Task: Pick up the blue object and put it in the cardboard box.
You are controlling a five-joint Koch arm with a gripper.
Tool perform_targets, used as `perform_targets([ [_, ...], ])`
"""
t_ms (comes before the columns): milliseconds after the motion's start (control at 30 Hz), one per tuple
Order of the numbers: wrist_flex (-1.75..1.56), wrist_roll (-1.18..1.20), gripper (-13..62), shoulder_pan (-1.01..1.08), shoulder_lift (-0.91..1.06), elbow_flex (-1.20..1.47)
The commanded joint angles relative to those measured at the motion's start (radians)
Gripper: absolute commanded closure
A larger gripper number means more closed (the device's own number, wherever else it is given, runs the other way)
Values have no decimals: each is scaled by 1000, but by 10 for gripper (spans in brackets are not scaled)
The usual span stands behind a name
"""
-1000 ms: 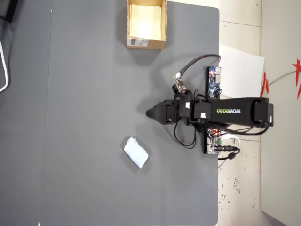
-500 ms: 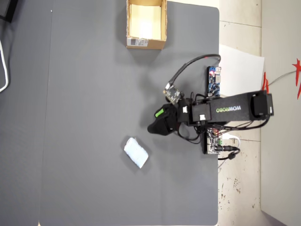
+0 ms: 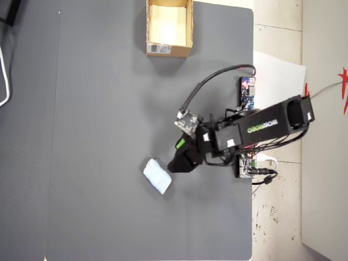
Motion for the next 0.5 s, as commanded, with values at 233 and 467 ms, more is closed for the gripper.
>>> perform_targets([
  [233,218,-74,157,-58,-287,-396],
  [467,253,-207,157,-130,-430,-515],
])
